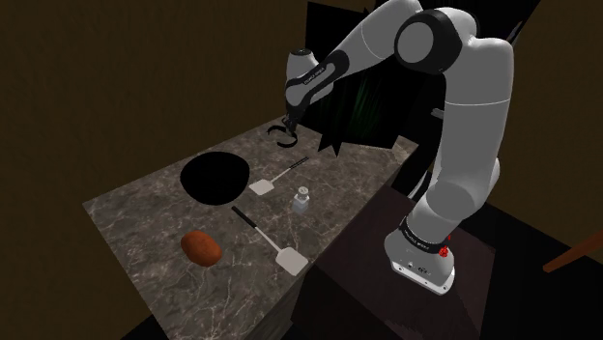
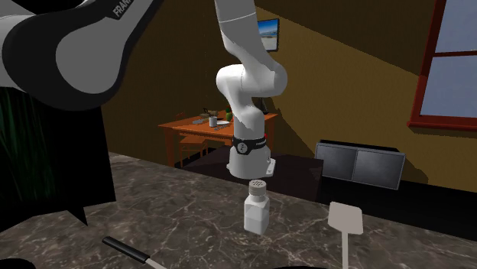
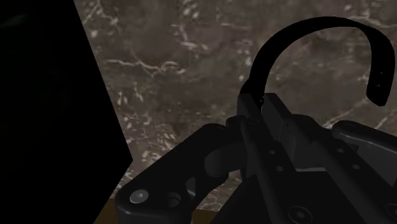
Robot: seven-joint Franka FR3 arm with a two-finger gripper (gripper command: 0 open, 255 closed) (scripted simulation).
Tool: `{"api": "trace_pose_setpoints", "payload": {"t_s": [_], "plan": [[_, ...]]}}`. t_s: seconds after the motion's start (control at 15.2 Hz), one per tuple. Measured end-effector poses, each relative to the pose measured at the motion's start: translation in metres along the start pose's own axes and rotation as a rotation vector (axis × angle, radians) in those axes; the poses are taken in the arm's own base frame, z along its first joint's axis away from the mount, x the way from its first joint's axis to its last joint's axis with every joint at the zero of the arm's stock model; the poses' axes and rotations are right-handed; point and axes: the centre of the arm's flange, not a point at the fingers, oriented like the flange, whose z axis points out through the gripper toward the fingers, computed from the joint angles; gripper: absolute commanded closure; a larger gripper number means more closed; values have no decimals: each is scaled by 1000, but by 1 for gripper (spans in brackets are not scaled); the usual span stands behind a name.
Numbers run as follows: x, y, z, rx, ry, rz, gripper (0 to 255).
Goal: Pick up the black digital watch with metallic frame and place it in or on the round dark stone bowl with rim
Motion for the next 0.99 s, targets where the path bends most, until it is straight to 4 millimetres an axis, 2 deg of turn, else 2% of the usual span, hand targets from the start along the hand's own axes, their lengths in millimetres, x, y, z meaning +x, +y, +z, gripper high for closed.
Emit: {"api": "trace_pose_setpoints", "payload": {"t_s": [0.33, 0.99], "plan": [[0, 1, -1, 1, -3, 0, 255], [5, 10, -50, 0, -3, 3, 255]]}}
